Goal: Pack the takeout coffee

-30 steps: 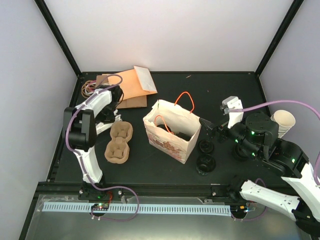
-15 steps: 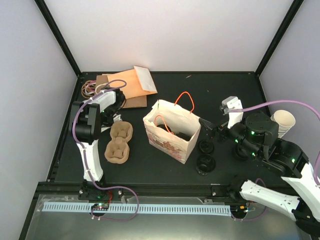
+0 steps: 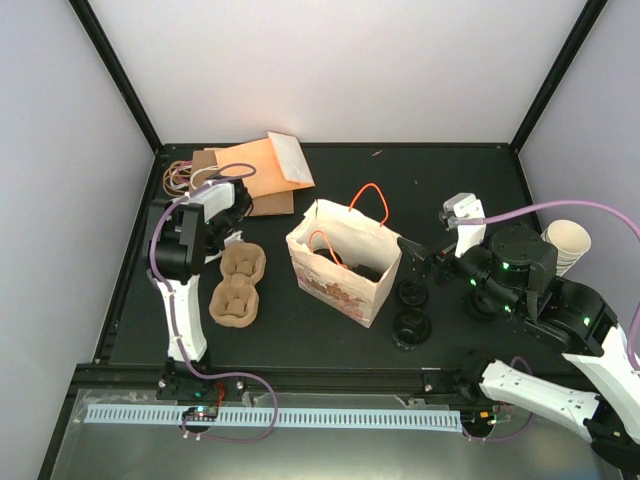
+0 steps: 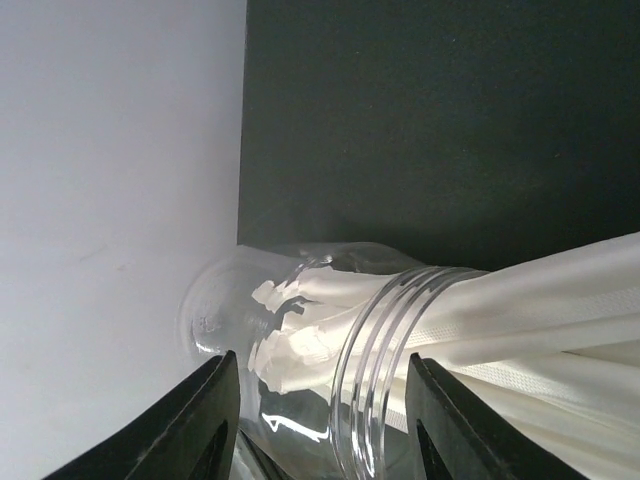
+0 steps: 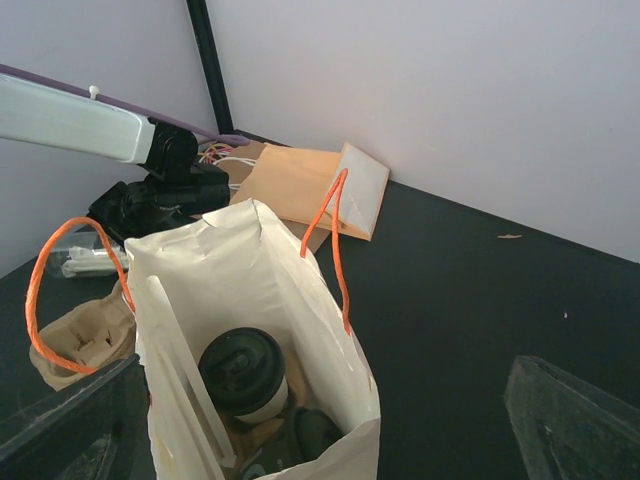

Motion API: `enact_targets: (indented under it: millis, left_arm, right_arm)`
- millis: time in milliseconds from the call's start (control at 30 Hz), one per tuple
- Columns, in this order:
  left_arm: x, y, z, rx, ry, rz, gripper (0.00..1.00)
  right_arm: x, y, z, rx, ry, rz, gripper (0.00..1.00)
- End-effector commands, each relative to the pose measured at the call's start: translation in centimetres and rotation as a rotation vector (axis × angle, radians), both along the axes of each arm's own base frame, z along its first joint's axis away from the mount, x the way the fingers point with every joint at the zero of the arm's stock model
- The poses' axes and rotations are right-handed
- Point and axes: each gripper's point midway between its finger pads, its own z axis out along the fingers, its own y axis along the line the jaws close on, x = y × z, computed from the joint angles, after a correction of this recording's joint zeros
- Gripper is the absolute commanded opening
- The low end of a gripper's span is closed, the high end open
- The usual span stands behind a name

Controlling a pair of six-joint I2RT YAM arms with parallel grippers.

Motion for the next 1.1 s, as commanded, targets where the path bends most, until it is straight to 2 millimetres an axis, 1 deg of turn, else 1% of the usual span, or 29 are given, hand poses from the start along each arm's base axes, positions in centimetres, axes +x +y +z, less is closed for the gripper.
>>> enact_targets:
  millis: [0,233,300,500,667,767,833,900,1067]
  left_arm:
    - [0.25,0.39,0.73,0.060,0.023,-0.011,0.47]
    - [0.06,0.60,0.83,0.077,0.025,-0.012,0.40]
    - [0.07,0.63,0.78,0.079,0.029,-0.016,0.39]
    - [0.07,0.70,0.96,0.089,0.030,-0.016,0.27]
    - [0.07,0.74,1.12,0.091,0.028,-0.013,0.21]
    - [0.01,0.72,1.12,0.092,0.027,-0.011,0.15]
    - [-0.07,0.75,1.00,0.093,0.030,-0.009,0.13]
    - [-0.10,0.75,0.94,0.094,0.032,-0.009,0.06]
    - [-0.22,0.75,0.73,0.099,0.037,-0.008,0.05]
  right_arm:
    - [0.07,0.18,0.54,0.022,-0.017,0.006,1.00]
    - [0.04,0.34,0.67,0.027,-0.018,0.012,1.00]
    - [0.04,0.24,0.75,0.027,-0.020,0.009,1.00]
    - [0.00,0.22,0.78,0.029,-0.019,0.009,1.00]
    - [-0.02,0.22,0.82,0.030,-0.020,0.010,1.00]
    - [-0.06,0.20,0.90,0.031,-0.021,0.011,1.00]
    - [-0.09,0.18,0.98,0.032,-0.022,0.012,1.00]
    - [-0.11,0.15,1.02,0.030,-0.024,0.012,1.00]
    - [-0.07,0.23,1.05,0.029,-0.023,0.014,1.00]
